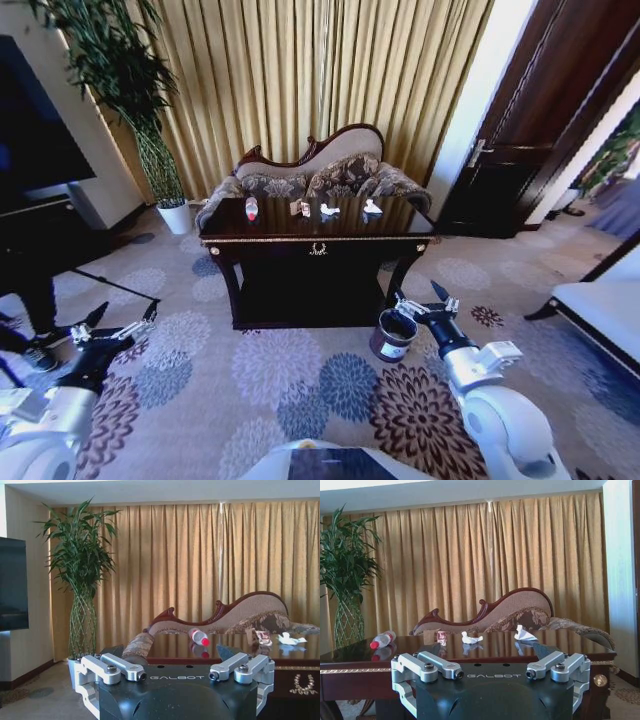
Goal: Move to the front of the table and place the trash on the table into the trash bin.
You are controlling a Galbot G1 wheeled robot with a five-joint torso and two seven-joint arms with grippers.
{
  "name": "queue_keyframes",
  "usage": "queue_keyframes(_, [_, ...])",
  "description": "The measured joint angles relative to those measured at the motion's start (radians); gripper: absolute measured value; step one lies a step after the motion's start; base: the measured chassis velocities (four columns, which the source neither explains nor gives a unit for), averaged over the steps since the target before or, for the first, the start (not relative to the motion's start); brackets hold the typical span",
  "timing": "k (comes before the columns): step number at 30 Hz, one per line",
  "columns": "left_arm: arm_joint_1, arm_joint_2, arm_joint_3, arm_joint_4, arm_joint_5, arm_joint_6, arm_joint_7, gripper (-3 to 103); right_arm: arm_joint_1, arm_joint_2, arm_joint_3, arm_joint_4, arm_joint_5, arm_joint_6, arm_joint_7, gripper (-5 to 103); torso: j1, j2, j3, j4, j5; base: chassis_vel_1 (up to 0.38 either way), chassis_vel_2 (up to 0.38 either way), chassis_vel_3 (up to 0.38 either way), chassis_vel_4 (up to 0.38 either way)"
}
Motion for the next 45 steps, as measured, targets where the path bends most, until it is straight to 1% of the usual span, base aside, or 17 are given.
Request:
queue_keyframes(4, [0.001, -0.001, 0.000, -0.001, 0.000, -0.001, 0.001, 100, 0.000, 0.000, -0.001, 0.000, -0.001, 0.001, 0.000, 100, 0.000, 0.000, 0.000, -0.0001, -0.0004, -0.180, 0.184, 0.190, -0.179])
queue_keyframes(10, [0.005, -0.003, -0.002, -0.006, 0.000, -0.002, 0.005, 100, 0.000, 0.000, -0.002, 0.000, -0.001, 0.002, 0.000, 100, 0.000, 0.000, 0.000, 0.0003, 0.0004, -0.216, 0.207, 0.227, -0.196])
queue_keyframes(12, [0.006, -0.003, -0.002, -0.006, 0.000, -0.003, 0.007, 100, 0.000, 0.001, -0.003, 0.000, -0.001, 0.002, 0.000, 100, 0.000, 0.000, 0.000, -0.0003, 0.0001, -0.247, 0.180, 0.224, -0.183])
queue_keyframes(15, [0.007, -0.003, -0.002, -0.005, 0.001, -0.005, 0.008, 100, 0.000, 0.002, -0.005, 0.000, -0.003, 0.002, 0.000, 100, 0.000, 0.000, 0.000, -0.0004, -0.0004, -0.233, 0.213, 0.208, -0.232])
queue_keyframes(20, [0.008, -0.004, -0.003, -0.004, 0.001, -0.007, 0.011, 100, -0.001, 0.002, -0.009, 0.000, -0.007, 0.003, 0.000, 100, 0.000, 0.000, 0.000, 0.0004, -0.0001, -0.185, 0.266, 0.199, -0.248])
queue_keyframes(24, [0.007, -0.003, -0.004, -0.004, 0.000, -0.007, 0.012, 100, -0.001, 0.003, -0.011, 0.000, -0.010, 0.003, 0.000, 100, 0.000, 0.000, 0.000, -0.0002, -0.0002, -0.205, 0.191, 0.219, -0.206])
queue_keyframes(33, [0.008, -0.005, -0.004, -0.003, 0.000, -0.008, 0.015, 100, -0.001, 0.004, -0.014, -0.007, -0.015, 0.004, 0.000, 100, 0.000, 0.000, 0.000, -0.0001, -0.0002, -0.231, 0.196, 0.220, -0.207])
queue_keyframes(40, [0.012, -0.008, -0.004, -0.002, -0.002, -0.013, 0.016, 100, 0.008, -0.011, -0.026, -0.021, -0.002, 0.004, 0.005, 100, 0.000, 0.000, 0.000, 0.0000, -0.0001, -0.190, 0.206, 0.178, -0.203])
queue_keyframes(41, [0.013, -0.009, -0.005, 0.000, -0.002, -0.016, 0.017, 100, 0.013, -0.019, -0.030, -0.024, 0.009, -0.003, 0.014, 100, 0.001, 0.000, 0.000, 0.0000, -0.0001, -0.125, 0.140, 0.088, -0.100])
queue_keyframes(43, [0.016, -0.013, -0.005, 0.003, -0.002, -0.029, 0.023, 100, 0.029, -0.040, -0.046, -0.030, 0.045, -0.043, 0.055, 100, 0.001, -0.001, 0.001, -0.0002, -0.0001, -0.069, 0.054, 0.061, -0.067])
queue_keyframes(44, [0.016, -0.013, -0.005, 0.003, -0.002, -0.029, 0.023, 100, 0.029, -0.040, -0.046, -0.030, 0.045, -0.043, 0.055, 100, 0.001, -0.001, 0.001, -0.0002, -0.0001, -0.069, 0.021, 0.035, -0.067])
queue_keyframes(45, [0.019, -0.014, -0.006, 0.004, -0.002, -0.031, 0.027, 100, 0.040, -0.050, -0.050, -0.035, 0.056, -0.061, 0.068, 100, 0.001, 0.000, 0.000, -0.0002, -0.0002, 0.000, 0.000, 0.000, 0.000])
